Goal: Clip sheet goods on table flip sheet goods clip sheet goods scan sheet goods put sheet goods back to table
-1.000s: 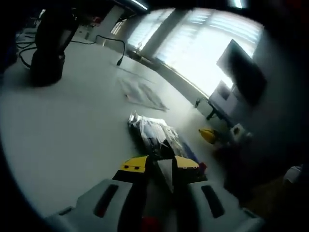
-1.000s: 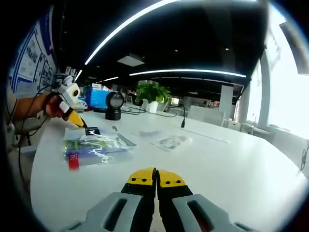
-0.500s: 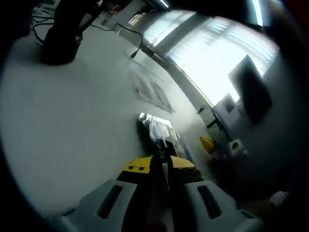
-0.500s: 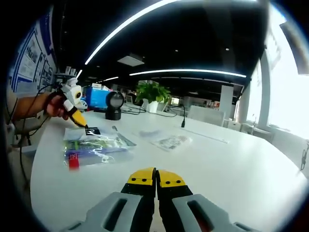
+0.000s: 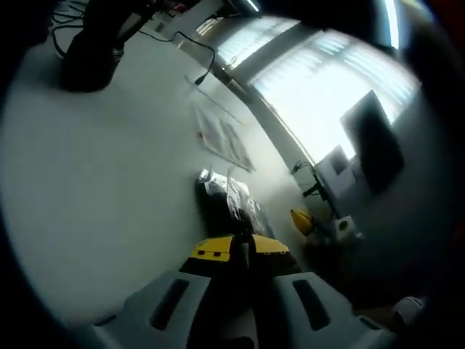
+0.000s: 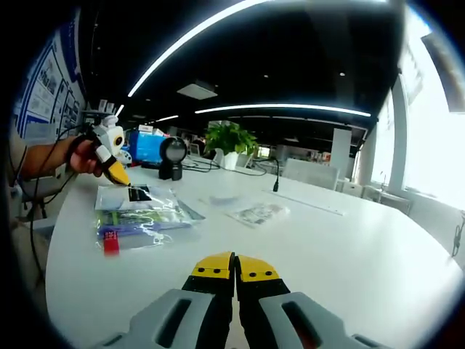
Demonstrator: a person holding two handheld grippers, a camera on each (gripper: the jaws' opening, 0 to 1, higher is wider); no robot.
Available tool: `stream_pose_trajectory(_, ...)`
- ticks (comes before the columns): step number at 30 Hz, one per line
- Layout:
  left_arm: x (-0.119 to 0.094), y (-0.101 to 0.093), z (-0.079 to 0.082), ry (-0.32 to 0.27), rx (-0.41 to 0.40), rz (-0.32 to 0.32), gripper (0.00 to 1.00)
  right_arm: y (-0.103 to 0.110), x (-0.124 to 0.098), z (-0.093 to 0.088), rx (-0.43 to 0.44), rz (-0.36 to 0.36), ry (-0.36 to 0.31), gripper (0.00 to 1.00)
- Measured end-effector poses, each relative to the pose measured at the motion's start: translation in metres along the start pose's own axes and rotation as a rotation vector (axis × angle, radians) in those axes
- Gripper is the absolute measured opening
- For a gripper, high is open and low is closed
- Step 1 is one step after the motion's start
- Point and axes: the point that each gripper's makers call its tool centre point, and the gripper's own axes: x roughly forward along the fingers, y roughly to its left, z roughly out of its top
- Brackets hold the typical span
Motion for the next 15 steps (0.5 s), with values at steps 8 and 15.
stream_pose_trajectory(8,0.0016,-0.0090,-0.0018,0.012,0.033,-0.015,0.00,0.0005,0.0002,0.0001,0.000,0.002,0.000,0.00)
stream_pose_trajectory(15,0.0023,-0.0072,-0.0006,0.015,0.044,-0.002,0.00,0.0004,0.0002,0.0001,0.000,0.002,-0.001,0.00)
